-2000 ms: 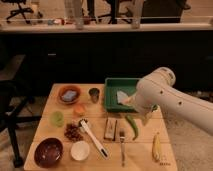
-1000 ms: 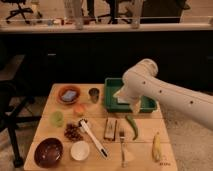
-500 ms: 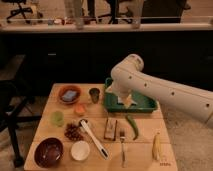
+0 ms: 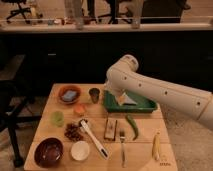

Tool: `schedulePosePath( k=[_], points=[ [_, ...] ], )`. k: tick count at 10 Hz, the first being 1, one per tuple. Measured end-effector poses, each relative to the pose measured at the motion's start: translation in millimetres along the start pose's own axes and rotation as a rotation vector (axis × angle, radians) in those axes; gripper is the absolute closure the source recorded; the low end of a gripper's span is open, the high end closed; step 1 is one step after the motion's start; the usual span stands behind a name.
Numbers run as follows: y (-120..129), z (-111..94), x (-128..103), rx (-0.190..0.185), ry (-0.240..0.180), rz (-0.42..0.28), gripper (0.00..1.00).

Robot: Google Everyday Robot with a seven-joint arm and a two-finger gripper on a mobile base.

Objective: Place sponge in purple bowl

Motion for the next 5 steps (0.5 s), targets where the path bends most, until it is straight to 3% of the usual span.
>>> schedulePosePath(
  k=[5],
  points=[
    [-34,27,-2,0.031,-0.092,-0.013,0.2]
  ],
)
